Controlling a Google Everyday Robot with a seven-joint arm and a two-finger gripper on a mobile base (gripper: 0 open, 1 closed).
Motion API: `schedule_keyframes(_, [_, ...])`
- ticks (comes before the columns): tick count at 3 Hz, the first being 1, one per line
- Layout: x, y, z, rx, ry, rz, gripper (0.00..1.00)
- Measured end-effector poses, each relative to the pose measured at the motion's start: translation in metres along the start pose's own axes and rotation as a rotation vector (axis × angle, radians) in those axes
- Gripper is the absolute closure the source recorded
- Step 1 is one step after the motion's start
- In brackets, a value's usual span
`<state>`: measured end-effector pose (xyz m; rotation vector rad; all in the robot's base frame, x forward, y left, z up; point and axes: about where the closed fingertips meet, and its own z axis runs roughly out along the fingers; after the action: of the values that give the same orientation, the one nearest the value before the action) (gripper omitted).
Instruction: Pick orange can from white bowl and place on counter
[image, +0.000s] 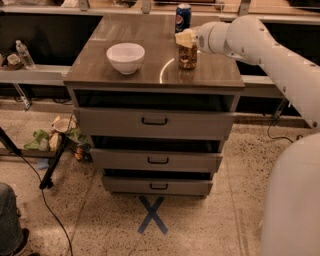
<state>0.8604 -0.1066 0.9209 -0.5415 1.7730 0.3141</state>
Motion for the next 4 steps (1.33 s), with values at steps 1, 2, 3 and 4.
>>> schedule_keyframes(1, [-0.003,-0.003,-0.005,0.016,-0.002,-0.003,0.12])
schedule_keyframes(2, [-0.006,-0.007,-0.015,0.038,-0.007,-0.004,0.00])
schedule_keyframes(3, [-0.020,-0.011,-0.043,0.084,-0.021,-0.020,0.00])
schedule_keyframes(4, [-0.042,-0.019,-0.089,0.169,-0.044,-0.045,0.00])
